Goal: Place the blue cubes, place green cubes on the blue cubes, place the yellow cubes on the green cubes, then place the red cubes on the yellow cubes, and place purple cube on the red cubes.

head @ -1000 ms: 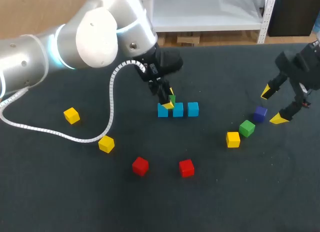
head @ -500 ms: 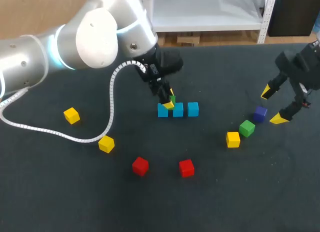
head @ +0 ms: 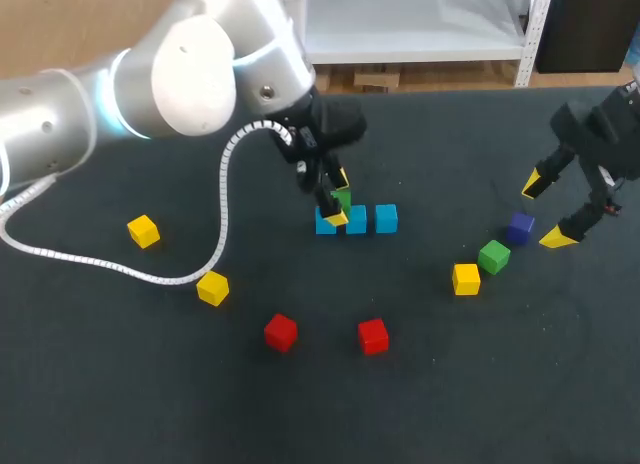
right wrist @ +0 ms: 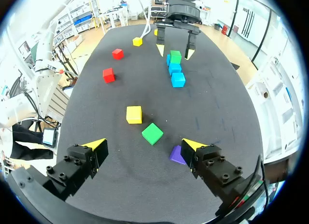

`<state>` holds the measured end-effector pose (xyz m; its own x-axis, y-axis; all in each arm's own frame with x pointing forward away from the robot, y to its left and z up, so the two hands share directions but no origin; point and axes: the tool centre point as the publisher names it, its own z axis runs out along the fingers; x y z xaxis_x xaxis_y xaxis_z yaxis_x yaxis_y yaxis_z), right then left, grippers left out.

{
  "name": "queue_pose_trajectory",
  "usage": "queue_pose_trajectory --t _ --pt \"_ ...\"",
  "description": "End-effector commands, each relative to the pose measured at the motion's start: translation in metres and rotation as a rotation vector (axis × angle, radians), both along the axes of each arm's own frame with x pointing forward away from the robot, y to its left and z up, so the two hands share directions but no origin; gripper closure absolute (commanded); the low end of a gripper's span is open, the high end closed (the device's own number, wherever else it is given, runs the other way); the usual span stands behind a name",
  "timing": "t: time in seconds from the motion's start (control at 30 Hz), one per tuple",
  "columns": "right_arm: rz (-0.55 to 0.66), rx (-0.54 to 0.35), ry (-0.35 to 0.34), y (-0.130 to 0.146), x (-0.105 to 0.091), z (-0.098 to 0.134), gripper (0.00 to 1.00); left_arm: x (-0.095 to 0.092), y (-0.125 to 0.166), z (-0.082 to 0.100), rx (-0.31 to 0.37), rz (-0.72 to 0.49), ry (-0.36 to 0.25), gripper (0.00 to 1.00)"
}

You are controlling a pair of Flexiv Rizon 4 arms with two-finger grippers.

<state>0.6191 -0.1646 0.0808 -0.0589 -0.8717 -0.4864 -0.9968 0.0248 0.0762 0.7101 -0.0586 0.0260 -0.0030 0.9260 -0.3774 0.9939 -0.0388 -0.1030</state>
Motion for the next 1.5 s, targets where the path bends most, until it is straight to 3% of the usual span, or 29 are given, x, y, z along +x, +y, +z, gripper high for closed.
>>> queue_pose_trajectory --t 0.03,0.57,0.87,1.5 --pt "0.001 0.002 -0.001 0.000 0.000 0.000 0.00 0.000 0.005 0.005 -0.007 0.000 -0.011 0.00" --pt "0.001 0.002 -0.001 0.000 0.000 0.000 0.00 -0.019 0.050 0.033 -0.088 0.003 -0.059 0.00" --pt "0.001 0.002 -0.001 0.000 0.000 0.000 0.00 -0.032 0.076 0.044 -0.147 -0.061 -0.091 0.00" --pt "0.001 0.002 -0.001 0.000 0.000 0.000 0.00 -0.079 0.161 0.076 -0.251 -0.064 -0.152 0.00"
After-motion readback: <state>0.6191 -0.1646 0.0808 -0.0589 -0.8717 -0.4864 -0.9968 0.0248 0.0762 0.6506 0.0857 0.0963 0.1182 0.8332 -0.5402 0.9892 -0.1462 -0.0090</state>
